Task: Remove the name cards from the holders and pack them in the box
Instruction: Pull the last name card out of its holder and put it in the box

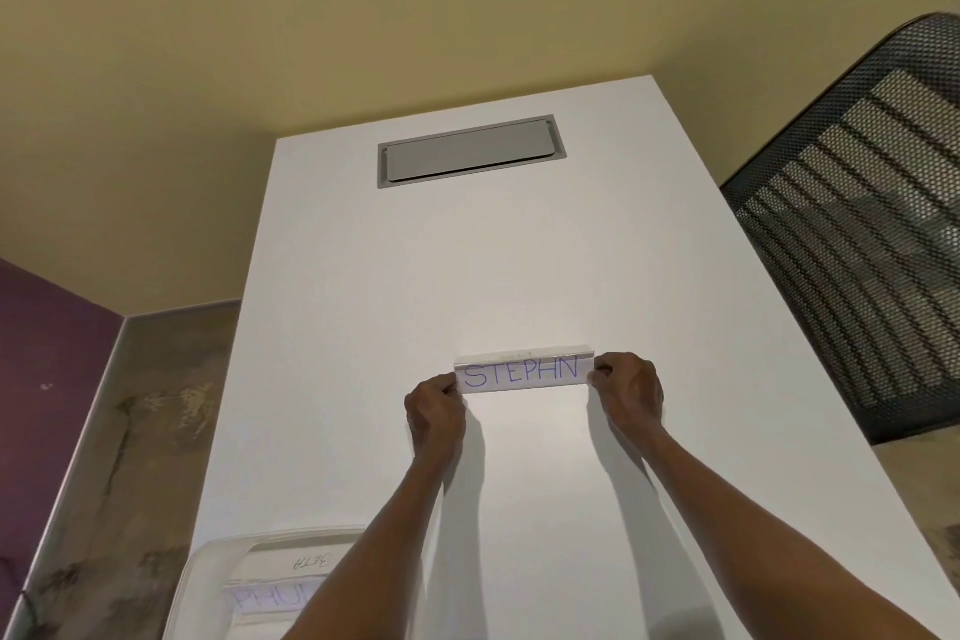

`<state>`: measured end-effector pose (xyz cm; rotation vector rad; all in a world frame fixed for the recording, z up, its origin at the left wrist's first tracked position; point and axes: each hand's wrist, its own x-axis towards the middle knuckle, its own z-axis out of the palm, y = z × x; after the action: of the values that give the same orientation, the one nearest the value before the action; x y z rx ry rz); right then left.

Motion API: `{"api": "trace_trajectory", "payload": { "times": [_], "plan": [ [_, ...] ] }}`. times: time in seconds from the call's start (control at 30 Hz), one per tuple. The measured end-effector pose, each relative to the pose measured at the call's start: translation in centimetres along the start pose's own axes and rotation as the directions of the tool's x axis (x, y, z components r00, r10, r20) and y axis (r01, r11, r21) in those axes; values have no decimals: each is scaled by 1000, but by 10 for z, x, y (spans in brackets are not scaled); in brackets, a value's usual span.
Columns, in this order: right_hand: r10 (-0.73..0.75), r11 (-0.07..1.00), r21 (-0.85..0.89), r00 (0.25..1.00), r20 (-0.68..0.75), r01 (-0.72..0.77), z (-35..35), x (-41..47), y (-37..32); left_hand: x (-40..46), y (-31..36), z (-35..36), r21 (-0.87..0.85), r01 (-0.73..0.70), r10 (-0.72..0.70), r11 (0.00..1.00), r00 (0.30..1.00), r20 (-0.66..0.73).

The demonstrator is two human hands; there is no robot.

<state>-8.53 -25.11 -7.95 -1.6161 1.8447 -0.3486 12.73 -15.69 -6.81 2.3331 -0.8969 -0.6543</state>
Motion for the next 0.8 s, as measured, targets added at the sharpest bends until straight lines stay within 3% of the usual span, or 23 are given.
{"api": "trace_trajectory", "payload": {
  "times": [0.3, 0.4, 0.47, 0.53, 0.6, 0.73, 0.8],
  "plan": [
    [-6, 997, 71, 1000, 9, 5, -9, 2, 2, 15, 1, -20, 37, -3, 1, 999, 999, 50],
    [-118, 990, 83, 993, 0, 118, -17, 1, 7, 22, -1, -27, 41, -16, 13, 999, 998, 67],
    [-231, 973, -15, 973, 13, 231, -20, 4, 9, 24, 0, -34, 55, -73, 66, 996, 990, 122],
    [-333, 935, -115, 942, 43, 336, -23, 6, 8, 25, -1, -39, 140, -311, 296, 940, 948, 117],
    [-491, 840, -235, 869, 56, 490, -26, 8, 8, 24, -5, -40, 215, -494, 455, 842, 866, 208],
    [-681, 667, -332, 727, 92, 667, -26, 14, 8, 29, 5, -42, 378, -589, 481, 714, 806, 346],
    [-719, 614, -348, 684, 125, 709, -22, 18, 8, 34, 9, -39, 440, -576, 429, 689, 813, 393]
  ]
}}
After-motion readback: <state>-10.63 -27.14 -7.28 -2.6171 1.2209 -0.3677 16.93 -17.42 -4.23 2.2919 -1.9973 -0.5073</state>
